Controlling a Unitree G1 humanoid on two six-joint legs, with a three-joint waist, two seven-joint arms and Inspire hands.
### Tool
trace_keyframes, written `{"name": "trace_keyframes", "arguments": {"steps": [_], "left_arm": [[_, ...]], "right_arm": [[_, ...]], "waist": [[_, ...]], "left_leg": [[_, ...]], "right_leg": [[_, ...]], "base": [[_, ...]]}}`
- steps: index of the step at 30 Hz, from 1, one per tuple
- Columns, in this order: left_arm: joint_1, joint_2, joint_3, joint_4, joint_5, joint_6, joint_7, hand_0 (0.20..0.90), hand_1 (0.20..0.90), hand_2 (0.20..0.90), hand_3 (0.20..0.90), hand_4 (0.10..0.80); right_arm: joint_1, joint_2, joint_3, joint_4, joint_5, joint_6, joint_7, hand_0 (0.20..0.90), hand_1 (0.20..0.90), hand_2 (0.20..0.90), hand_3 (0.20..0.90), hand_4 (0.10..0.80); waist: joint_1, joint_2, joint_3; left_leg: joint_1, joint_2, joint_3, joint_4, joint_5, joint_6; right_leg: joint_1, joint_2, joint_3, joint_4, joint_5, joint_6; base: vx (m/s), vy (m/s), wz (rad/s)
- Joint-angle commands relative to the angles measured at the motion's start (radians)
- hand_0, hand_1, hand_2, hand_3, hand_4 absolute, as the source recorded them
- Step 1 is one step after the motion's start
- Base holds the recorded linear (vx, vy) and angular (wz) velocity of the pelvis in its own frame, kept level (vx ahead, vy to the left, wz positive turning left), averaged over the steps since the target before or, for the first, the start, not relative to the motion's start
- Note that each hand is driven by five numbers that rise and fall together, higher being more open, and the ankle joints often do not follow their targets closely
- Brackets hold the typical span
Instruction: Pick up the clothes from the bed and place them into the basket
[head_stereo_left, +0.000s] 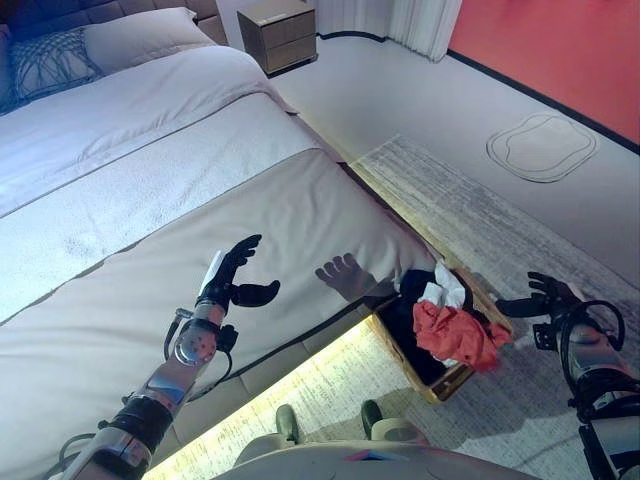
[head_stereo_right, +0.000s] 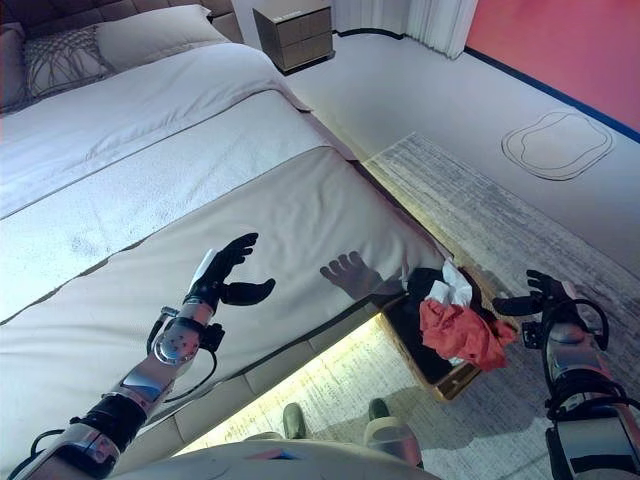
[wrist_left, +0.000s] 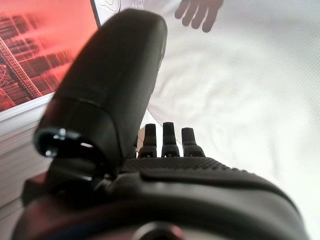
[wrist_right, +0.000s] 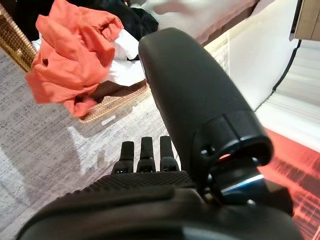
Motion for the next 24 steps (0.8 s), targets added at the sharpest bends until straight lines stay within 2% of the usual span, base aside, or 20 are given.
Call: {"name": "trace_keyframes", "arguments": {"steps": [1, 6, 9, 12, 15, 24], "left_arm": [[-0.112, 0.002, -0.001, 0.004, -0.008, -0.116, 0.057, 0.9, 0.9, 0.9, 0.9, 0.8], [-0.102, -0.003, 0.006, 0.002, -0.01, -0.112, 0.041, 0.9, 0.9, 0.9, 0.9, 0.8], [-0.081, -0.023, 0.014, 0.016, -0.011, -0.124, 0.036, 0.9, 0.9, 0.9, 0.9, 0.8], [-0.046, -0.05, 0.025, 0.023, -0.005, -0.144, 0.038, 0.9, 0.9, 0.9, 0.9, 0.8], [-0.011, -0.075, 0.036, 0.035, 0.003, -0.162, 0.035, 0.9, 0.9, 0.9, 0.9, 0.8], [0.019, -0.09, 0.018, 0.099, 0.074, -0.172, -0.018, 0.9, 0.9, 0.9, 0.9, 0.8]], "right_arm": [[-0.122, -0.047, 0.014, -0.013, -0.001, -0.09, -0.026, 0.9, 0.9, 0.9, 0.9, 0.8], [-0.107, -0.033, 0.012, -0.072, 0.054, -0.1, 0.007, 0.9, 0.9, 0.9, 0.9, 0.8], [-0.058, 0.011, 0.023, -0.221, 0.055, -0.119, -0.011, 0.9, 0.9, 0.9, 0.9, 0.8], [0.036, 0.075, 0.05, -0.393, -0.033, -0.136, -0.084, 0.9, 0.9, 0.9, 0.9, 0.8], [0.123, 0.138, 0.081, -0.482, -0.145, -0.165, -0.119, 0.9, 0.9, 0.9, 0.9, 0.8], [0.18, 0.188, 0.155, -0.516, -0.29, -0.205, -0.178, 0.9, 0.9, 0.9, 0.9, 0.8]], "waist": [[0.035, -0.012, -0.048], [0.044, -0.013, -0.044], [0.045, -0.016, -0.043], [0.044, -0.02, -0.046], [0.045, -0.023, -0.053], [0.085, -0.035, -0.072]], "left_leg": [[0.057, 0.001, -0.025, 0.017, -0.197, -0.008], [0.054, -0.002, -0.04, 0.018, -0.195, -0.01], [0.052, -0.003, -0.048, 0.017, -0.194, -0.013], [0.052, -0.005, -0.051, 0.019, -0.194, -0.013], [0.052, -0.003, -0.062, 0.02, -0.191, -0.01], [0.036, -0.007, -0.113, 0.015, -0.181, -0.006]], "right_leg": [[-0.069, 0.022, -0.022, 0.063, -0.028, 0.004], [-0.063, 0.017, -0.033, 0.058, -0.029, 0.001], [-0.058, 0.011, -0.047, 0.05, -0.028, 0.0], [-0.051, 0.005, -0.06, 0.045, -0.029, 0.002], [-0.047, 0.002, -0.071, 0.05, -0.037, 0.001], [-0.024, -0.006, -0.14, 0.039, -0.055, 0.004]], "base": [[0.0, 0.0, 0.0], [0.013, 0.008, 0.06], [0.025, 0.012, 0.1], [0.046, 0.015, 0.06], [0.063, 0.008, 0.15], [0.058, 0.007, 0.22]]}}
